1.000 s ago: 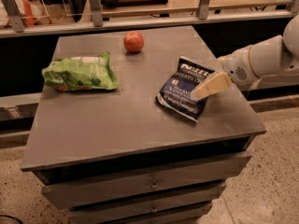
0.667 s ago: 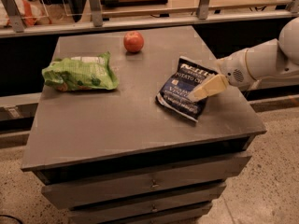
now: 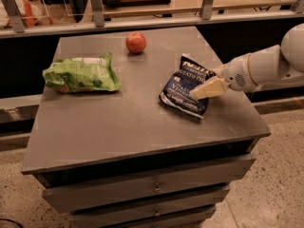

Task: Move blue chip bag near apple

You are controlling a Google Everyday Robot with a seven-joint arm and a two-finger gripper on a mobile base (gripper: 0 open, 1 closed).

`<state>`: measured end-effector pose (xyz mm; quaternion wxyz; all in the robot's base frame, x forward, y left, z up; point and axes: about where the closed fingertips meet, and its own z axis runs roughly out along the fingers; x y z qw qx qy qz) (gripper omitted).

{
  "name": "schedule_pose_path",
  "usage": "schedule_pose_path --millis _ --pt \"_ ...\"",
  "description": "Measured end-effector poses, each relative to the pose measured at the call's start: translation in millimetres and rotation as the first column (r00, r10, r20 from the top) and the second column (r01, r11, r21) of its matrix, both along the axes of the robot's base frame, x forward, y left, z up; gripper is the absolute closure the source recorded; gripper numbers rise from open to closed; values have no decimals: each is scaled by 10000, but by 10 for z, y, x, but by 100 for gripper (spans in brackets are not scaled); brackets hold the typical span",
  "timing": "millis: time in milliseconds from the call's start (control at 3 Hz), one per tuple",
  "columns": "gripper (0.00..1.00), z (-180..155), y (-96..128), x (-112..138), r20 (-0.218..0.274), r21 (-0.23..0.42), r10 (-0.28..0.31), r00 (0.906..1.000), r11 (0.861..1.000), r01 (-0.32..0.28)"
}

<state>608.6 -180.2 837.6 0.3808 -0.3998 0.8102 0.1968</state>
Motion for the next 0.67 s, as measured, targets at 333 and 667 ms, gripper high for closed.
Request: schedule_pose_path --millis 333,667 --pt "64 -7 -12 0 117 -36 -64 9999 10000 64" --pt "87 99 -56 48 587 55 -469 9972 9989 467"
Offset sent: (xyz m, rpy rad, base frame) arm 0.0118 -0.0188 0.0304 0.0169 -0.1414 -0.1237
